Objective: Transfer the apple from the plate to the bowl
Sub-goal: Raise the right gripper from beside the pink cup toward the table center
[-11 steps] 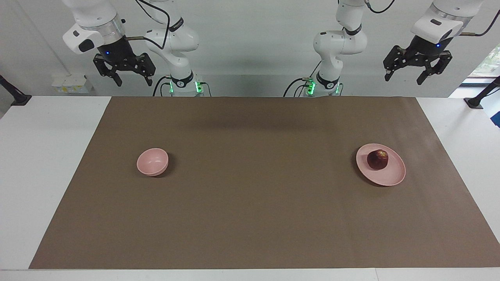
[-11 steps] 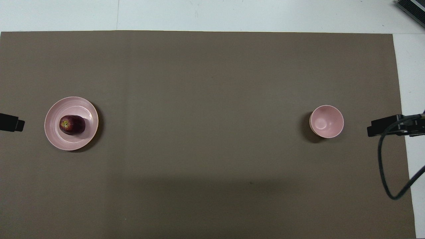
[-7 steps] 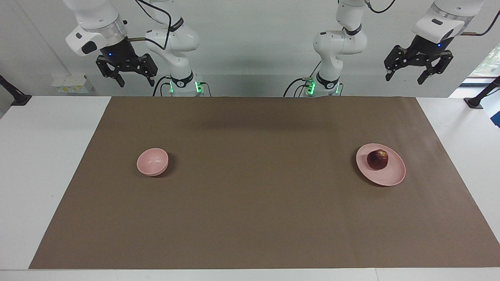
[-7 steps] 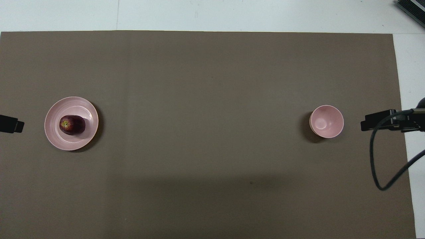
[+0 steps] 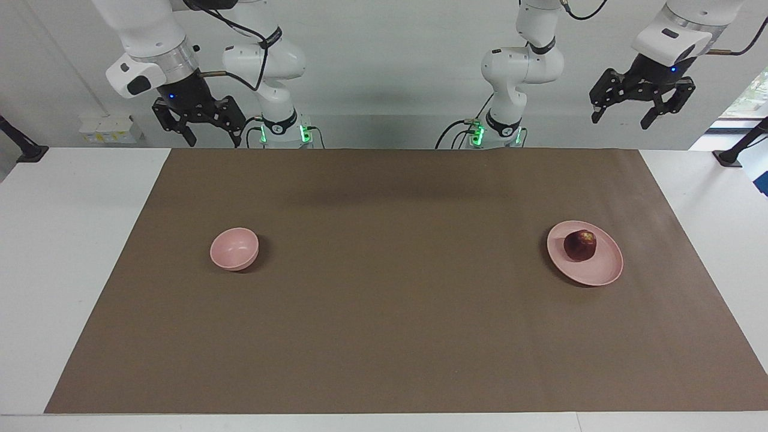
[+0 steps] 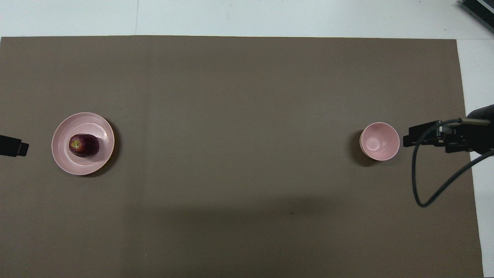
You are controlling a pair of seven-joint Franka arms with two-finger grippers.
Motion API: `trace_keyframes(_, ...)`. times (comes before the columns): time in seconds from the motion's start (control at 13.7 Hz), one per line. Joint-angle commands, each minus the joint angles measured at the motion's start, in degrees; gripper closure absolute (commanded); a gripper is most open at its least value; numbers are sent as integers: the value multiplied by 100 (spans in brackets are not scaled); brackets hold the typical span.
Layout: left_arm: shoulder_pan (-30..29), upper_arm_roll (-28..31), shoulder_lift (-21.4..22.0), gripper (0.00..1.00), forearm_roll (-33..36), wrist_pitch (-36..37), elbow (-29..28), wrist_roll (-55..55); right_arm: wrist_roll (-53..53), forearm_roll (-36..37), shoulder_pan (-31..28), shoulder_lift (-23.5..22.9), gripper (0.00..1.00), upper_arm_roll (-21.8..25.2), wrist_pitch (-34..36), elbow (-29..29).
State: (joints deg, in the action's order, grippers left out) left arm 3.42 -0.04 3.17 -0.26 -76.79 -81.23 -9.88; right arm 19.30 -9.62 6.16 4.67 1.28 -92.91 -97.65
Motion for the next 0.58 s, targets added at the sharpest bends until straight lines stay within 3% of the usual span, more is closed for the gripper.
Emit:
trace_keyframes(0.0, -69, -5, 105, 0, 17, -37, -103, -102, 714, -258, 271, -71, 0, -23, -412, -281)
trace_keyframes(0.22, -78, 13, 175, 0, 8, -239, -235, -93, 1276, -848, 316, -352, 0, -32, -876, -299)
trace_keyframes(0.51, -193, 13, 360, 0, -9, -669, -841, -154, 1926, -1584, 500, -669, 0, -49, -1080, -307)
